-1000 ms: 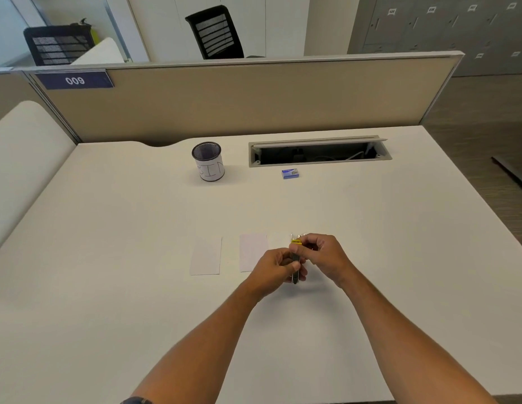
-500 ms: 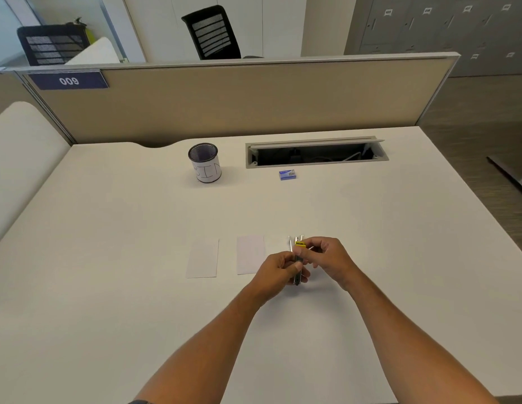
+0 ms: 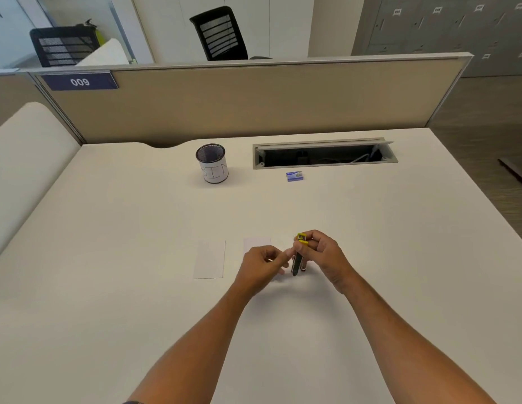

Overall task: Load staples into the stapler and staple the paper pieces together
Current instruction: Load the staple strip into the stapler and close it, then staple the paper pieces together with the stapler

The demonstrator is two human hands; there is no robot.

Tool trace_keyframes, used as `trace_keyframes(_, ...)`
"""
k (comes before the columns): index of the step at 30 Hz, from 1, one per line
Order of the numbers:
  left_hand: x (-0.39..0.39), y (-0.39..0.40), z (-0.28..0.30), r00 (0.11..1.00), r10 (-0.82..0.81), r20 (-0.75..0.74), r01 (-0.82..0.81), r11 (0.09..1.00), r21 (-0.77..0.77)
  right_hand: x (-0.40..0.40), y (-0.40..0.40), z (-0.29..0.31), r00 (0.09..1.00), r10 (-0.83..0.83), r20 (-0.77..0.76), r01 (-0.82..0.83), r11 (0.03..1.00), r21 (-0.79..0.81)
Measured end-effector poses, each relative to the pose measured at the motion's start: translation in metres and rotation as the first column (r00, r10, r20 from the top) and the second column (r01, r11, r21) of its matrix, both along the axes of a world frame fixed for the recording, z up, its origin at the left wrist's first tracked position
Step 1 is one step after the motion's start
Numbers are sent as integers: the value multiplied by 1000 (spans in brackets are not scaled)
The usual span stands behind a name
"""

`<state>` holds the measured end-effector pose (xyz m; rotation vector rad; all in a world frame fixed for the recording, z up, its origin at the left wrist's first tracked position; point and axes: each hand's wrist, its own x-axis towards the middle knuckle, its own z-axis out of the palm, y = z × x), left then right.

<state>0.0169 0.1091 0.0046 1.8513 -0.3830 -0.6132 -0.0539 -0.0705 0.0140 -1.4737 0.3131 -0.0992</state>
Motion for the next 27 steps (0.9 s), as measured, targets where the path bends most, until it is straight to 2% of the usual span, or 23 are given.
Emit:
trace_keyframes(4,19,27,-3,955,213,205,-249,953,170,8,10,1,998,34,-54,-36,999,-40)
trace_keyframes(7,39,55,-5,861,280,425,-429,849,309,11,13,-5,992,87,-93,-93,993,-68)
trace_keyframes(9,51,74,-9,839,266,474,-486,759,434,12,15,-10,987,113,-111,-122,989,-87)
trace_keyframes(11,58,89,-12,854,270,444,-499,665,555,12,18,-14,981,138,-137,-153,982,-111)
trace_keyframes(14,61,95,-13,869,306,389,-493,609,621,12,22,-18,972,174,-159,-196,971,-139)
trace_keyframes(19,65,89,-5,869,323,374,-494,580,647,16,26,-18,966,196,-171,-231,949,-216)
trace_keyframes(27,70,82,4,872,390,296,-483,579,657,23,30,-15,960,213,-183,-253,939,-232)
